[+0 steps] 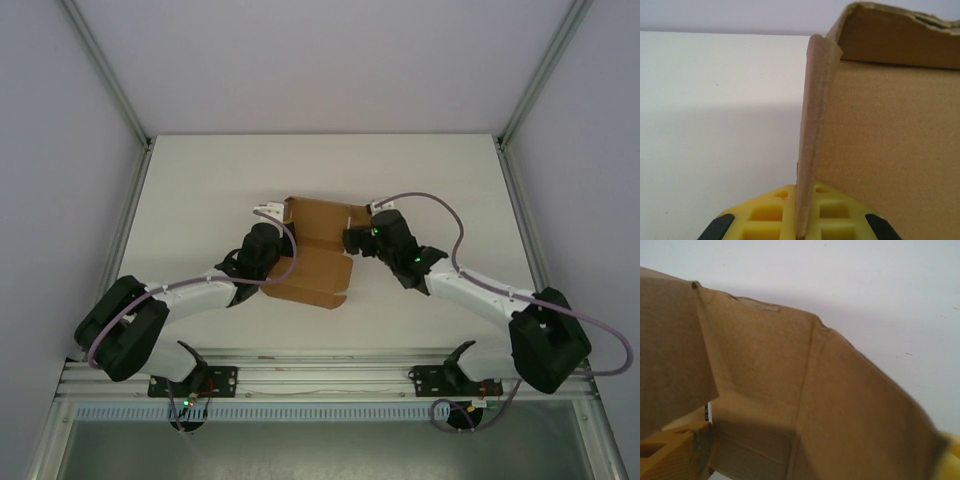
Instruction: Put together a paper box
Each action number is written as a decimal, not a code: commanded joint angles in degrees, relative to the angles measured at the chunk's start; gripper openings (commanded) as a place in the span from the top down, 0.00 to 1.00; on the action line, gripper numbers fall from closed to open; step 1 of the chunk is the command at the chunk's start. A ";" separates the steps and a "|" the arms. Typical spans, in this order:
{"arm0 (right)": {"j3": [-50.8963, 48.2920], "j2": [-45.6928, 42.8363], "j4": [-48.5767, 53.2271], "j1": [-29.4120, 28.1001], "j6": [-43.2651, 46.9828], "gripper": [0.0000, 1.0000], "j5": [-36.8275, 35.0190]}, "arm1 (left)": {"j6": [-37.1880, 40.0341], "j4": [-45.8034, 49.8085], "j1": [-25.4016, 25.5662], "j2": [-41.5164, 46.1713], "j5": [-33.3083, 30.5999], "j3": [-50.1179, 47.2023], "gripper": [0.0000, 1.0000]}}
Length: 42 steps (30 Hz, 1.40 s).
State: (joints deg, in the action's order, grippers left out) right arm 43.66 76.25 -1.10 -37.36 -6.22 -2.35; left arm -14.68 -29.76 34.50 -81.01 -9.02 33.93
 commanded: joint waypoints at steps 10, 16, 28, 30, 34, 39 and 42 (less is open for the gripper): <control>-2.91 -14.48 4.21 -0.70 -2.85 0.07 1.49 | 0.00 -0.51 0.23 0.50 -2.55 0.64 1.00; -8.61 -29.92 9.33 4.68 -8.99 0.10 5.59 | 0.88 -1.57 0.13 1.30 -1.61 -0.16 1.00; -5.10 -18.76 7.45 16.53 -2.31 0.34 31.13 | 1.71 -3.58 0.13 2.11 1.58 -0.45 1.00; -3.37 -15.22 6.04 16.55 0.19 0.36 37.15 | 1.66 -4.23 0.13 1.85 2.19 -0.49 1.00; -0.64 -10.50 2.77 16.54 1.90 0.40 45.22 | 2.17 -4.96 0.16 1.09 3.22 -0.39 1.00; 2.02 -5.27 1.33 15.03 3.23 0.44 51.08 | 2.26 -5.05 0.22 -0.09 3.14 -0.10 1.00; 3.35 -3.22 1.54 13.40 3.82 0.47 51.02 | 2.28 -4.67 0.22 -0.71 2.49 0.38 1.00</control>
State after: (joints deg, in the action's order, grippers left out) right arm 44.95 71.92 2.48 -22.61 -4.36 44.82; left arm -13.43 -32.45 34.50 -80.88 -6.50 33.93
